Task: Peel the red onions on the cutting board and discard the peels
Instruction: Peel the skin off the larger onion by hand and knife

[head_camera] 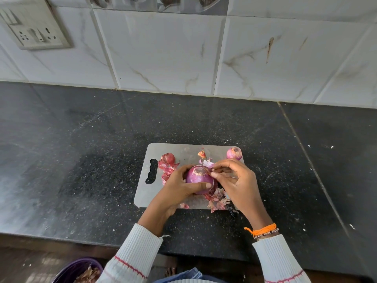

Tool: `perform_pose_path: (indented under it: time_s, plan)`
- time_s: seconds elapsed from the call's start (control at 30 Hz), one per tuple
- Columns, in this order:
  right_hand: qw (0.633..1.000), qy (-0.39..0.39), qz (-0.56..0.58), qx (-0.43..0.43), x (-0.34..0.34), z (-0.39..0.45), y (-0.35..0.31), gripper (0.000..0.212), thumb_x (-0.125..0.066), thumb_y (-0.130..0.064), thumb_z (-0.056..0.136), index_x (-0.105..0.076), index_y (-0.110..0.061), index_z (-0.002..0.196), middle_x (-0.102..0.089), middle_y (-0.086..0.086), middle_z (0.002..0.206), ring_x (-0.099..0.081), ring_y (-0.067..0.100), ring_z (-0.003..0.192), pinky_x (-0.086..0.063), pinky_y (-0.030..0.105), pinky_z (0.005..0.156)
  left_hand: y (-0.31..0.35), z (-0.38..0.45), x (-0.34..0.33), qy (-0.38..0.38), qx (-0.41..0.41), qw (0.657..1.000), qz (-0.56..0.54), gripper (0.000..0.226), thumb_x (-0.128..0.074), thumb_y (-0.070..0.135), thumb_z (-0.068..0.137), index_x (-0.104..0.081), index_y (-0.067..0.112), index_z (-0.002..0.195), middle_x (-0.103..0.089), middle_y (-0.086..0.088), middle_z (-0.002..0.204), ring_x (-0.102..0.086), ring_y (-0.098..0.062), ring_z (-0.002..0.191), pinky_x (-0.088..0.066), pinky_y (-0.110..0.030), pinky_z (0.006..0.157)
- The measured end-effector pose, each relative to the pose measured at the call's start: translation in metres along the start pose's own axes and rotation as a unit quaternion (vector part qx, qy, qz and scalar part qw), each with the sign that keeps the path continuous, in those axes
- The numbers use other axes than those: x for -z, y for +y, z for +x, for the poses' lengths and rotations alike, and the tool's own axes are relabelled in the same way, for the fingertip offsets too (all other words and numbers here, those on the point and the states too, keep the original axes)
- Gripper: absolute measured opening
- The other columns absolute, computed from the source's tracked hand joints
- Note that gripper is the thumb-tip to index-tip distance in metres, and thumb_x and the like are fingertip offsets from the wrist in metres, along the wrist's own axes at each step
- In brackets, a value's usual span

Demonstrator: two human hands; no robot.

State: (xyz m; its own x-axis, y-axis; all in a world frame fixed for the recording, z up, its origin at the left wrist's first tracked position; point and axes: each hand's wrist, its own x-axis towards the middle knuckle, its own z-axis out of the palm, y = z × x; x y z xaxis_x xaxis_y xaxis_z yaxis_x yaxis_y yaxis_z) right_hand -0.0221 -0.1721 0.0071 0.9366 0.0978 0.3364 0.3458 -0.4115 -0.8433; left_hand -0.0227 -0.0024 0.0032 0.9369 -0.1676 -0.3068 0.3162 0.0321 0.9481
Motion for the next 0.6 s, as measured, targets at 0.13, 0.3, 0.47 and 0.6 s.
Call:
perform_pose_path:
  time_s: [0.13, 0.3, 0.47, 0.6]
  plan:
    - [0.998, -0.039, -0.032, 0.027, -0.001, 0.000, 0.000, 0.014, -0.074, -0.007, 0.075, -0.073, -0.011, 0.088, -0.069, -0.003, 0.090, -0.065, 0.006, 0.088, -0.057, 0.024, 0.072, -0.001, 0.000, 0.001, 0.012, -0.028, 0.998, 0.060, 0.065, -0.085, 0.013, 0.061, -0.054, 0.014, 0.117, -0.062, -0.003, 0.110, -0.063, -0.018, 0.098, -0.056, -0.031, 0.084]
    - [0.990, -0.044, -0.093, 0.094, 0.004, 0.001, -0.002, 0.013, -0.075, -0.003, 0.073, -0.074, -0.009, 0.085, -0.072, 0.003, 0.086, -0.064, 0.005, 0.083, -0.053, 0.015, 0.074, 0.003, -0.004, 0.001, 0.003, -0.070, 0.991, 0.112, 0.059, -0.085, 0.010, 0.060, -0.055, 0.018, 0.111, -0.062, 0.004, 0.102, -0.063, -0.008, 0.089, -0.052, -0.015, 0.071]
    - [0.983, -0.083, -0.114, 0.116, 0.011, 0.001, -0.006, 0.017, -0.075, -0.007, 0.075, -0.074, -0.013, 0.091, -0.072, -0.003, 0.090, -0.064, 0.001, 0.087, -0.051, 0.016, 0.081, 0.003, -0.007, 0.003, -0.017, -0.061, 0.994, 0.093, 0.056, -0.084, 0.006, 0.061, -0.058, 0.016, 0.109, -0.065, 0.000, 0.103, -0.064, -0.009, 0.088, -0.053, -0.017, 0.073]
    - [0.981, -0.099, -0.117, 0.115, 0.013, 0.000, -0.008, 0.017, -0.075, -0.008, 0.075, -0.075, -0.015, 0.091, -0.071, -0.008, 0.089, -0.064, -0.001, 0.087, -0.052, 0.017, 0.081, 0.004, -0.009, 0.004, -0.033, -0.051, 0.995, 0.081, 0.049, -0.082, 0.003, 0.063, -0.059, 0.020, 0.102, -0.065, 0.000, 0.101, -0.064, -0.009, 0.086, -0.053, -0.018, 0.072]
